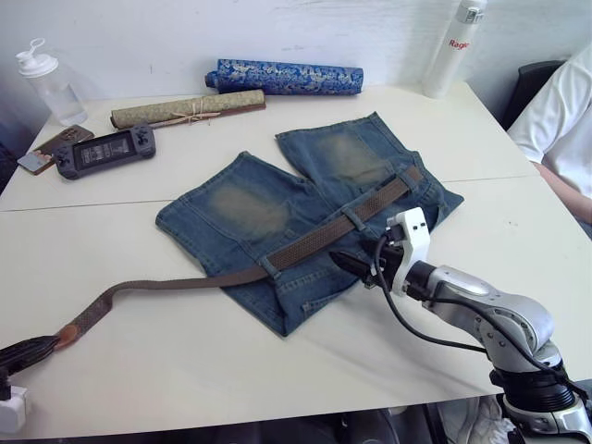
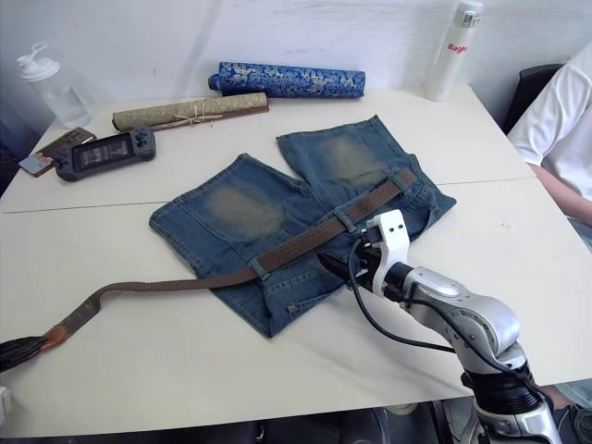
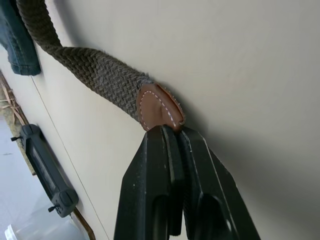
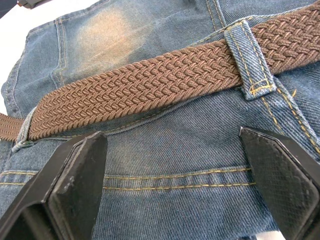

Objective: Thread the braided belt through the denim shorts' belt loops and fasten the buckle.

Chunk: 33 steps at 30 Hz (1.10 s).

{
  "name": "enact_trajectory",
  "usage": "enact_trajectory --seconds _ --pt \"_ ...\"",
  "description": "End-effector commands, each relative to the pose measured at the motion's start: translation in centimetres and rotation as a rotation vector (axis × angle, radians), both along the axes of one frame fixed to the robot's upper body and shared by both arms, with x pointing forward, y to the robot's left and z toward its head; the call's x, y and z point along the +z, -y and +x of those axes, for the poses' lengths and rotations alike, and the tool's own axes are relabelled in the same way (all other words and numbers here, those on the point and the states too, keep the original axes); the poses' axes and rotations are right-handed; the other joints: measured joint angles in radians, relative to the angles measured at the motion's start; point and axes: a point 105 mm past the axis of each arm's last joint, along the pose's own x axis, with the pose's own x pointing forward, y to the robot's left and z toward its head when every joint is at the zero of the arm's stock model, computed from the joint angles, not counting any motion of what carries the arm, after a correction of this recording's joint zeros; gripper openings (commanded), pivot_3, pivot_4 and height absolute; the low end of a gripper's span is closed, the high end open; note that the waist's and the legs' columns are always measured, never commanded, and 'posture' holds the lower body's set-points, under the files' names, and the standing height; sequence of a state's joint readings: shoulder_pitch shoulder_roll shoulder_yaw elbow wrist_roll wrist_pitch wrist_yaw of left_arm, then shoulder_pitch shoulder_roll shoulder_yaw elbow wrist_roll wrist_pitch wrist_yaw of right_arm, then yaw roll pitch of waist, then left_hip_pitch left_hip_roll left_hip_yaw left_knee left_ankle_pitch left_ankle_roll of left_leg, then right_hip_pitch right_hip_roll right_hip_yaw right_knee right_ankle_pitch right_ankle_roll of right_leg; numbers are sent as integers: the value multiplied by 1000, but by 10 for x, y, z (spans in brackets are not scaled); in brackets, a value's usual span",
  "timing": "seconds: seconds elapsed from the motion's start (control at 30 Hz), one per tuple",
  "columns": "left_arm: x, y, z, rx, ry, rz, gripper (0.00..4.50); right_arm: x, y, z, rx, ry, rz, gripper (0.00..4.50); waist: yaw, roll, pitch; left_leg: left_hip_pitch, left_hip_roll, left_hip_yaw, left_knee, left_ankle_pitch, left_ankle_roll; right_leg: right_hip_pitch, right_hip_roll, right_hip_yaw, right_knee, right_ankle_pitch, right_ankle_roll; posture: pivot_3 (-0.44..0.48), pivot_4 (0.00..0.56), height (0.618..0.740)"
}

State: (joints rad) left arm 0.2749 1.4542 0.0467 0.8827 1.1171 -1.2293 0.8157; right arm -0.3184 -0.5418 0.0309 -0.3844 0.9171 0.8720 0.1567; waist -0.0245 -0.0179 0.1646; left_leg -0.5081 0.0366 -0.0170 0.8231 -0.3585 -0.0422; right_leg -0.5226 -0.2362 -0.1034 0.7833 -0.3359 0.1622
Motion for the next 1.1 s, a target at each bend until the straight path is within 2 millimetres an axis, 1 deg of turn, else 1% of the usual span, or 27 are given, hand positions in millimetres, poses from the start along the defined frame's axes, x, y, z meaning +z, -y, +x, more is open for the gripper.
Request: enact_trajectory --seconds 0.03,0.07,0.13,0.23,0.27,0.33,0.37,0.4,0.43,0.47,0.5,0.53,0.57,0.6,0.63,0.73,0.77,0.83,0.9,1.0,1.1 --pt "7 0 3 38 18 -71 1566 10 6 5 -27 41 6 4500 1 0 0 0 0 0 0 0 0 0 0 0 0 0 0 0 150 645" --pt "9 2 6 38 25 -91 1994 10 7 5 -29 40 6 4500 3 0 0 0 0 0 0 0 0 0 0 0 0 0 0 0 150 645" --pt "23 8 19 56 87 -179 2792 9 8 5 -30 36 5 4500 12 0 0 0 0 0 0 0 0 0 -1 0 0 0 0 0 150 645" --pt "44 27 35 -3 145 -302 2792 8 9 4 -28 30 -1 4500 20 -2 -1 0 0 0 0 0 -2 0 -1 0 1 0 0 0 150 645" --pt "53 37 40 -50 164 -337 2792 8 9 4 -26 28 -1 4500 22 -2 -1 -1 0 0 1 0 -3 0 -1 0 1 0 0 0 150 645" --pt "60 53 45 -114 151 -372 2792 8 10 4 -23 28 -1 4500 22 -2 -1 -1 0 0 1 0 -5 0 -1 0 0 0 0 0 150 645" --pt "66 64 50 -127 159 -426 2792 9 10 4 -18 32 -2 4500 22 -2 -1 -1 0 0 2 -1 -5 0 -1 0 0 0 0 0 150 645" --pt "69 81 54 -127 115 -506 2792 11 11 4 -13 42 -4 4500 22 -3 -1 -1 0 0 2 -1 -6 0 -1 0 0 0 0 0 150 645" --pt "67 99 53 -123 21 -592 2792 13 13 4 -8 58 -8 4500 21 -4 0 -1 0 0 2 -1 -6 0 -2 0 0 0 0 0 150 645" --pt "68 121 54 -96 -79 -725 2792 19 15 3 5 87 -8 4500 20 -5 1 -2 0 0 2 -1 -6 0 -2 0 1 0 0 0 150 645" --pt "64 141 51 -63 -224 -828 2792 27 17 1 27 118 -5 4500 19 -5 1 -2 1 -1 4 -1 -7 0 -2 0 0 0 0 0 150 645" --pt "66 158 47 -61 -320 -913 2792 34 19 -3 58 155 -11 4500 19 -6 1 -3 1 -1 6 -2 -8 0 -2 0 1 0 0 0 150 645" --pt "65 169 48 -25 -408 -982 2792 40 21 -9 98 189 -24 4500 18 -5 2 -3 1 -1 7 -2 -9 0 -2 0 1 0 0 0 150 645" --pt "69 176 48 -32 -453 -1023 2792 45 24 -14 128 211 -38 4500 20 -1 4 -4 3 -2 14 -4 -11 1 -2 0 1 0 -1 0 150 645" --pt "73 180 50 -36 -483 -1052 2792 47 27 -17 147 224 -48 4500 22 2 7 -4 2 -1 16 -6 -10 3 -2 1 0 0 -1 0 150 645" --pt "77 187 52 -27 -588 -1100 2792 57 36 -31 241 290 -106 4500 15 1 9 -3 2 -1 16 -7 -7 5 0 0 0 -2 1 0 150 645" --pt "77 194 50 -47 -624 -1105 2792 58 43 -36 280 331 -179 4500 15 1 9 -2 2 -1 16 -8 -6 5 1 0 1 -2 1 0 150 645" --pt "77 210 43 -109 -674 -1088 2792 54 57 -41 341 396 -356 4500 12 1 14 -2 2 -1 16 -8 -6 5 1 0 1 -3 1 0 150 645" --pt "80 223 41 -141 -704 -1105 2792 52 67 -41 372 417 -437 4500 15 1 14 -2 2 1 16 -8 -6 6 0 0 -1 -2 3 0 150 645" --pt "85 235 40 -171 -722 -1134 2792 57 75 -39 382 437 -449 4500 12 -5 18 -1 2 0 16 -8 -6 7 1 0 0 -2 4 0 150 645" --pt "87 242 40 -173 -732 -1154 2792 56 79 -36 380 440 -468 4500 10 -5 19 -1 2 0 16 -8 -6 7 1 0 0 -2 3 0 150 645"
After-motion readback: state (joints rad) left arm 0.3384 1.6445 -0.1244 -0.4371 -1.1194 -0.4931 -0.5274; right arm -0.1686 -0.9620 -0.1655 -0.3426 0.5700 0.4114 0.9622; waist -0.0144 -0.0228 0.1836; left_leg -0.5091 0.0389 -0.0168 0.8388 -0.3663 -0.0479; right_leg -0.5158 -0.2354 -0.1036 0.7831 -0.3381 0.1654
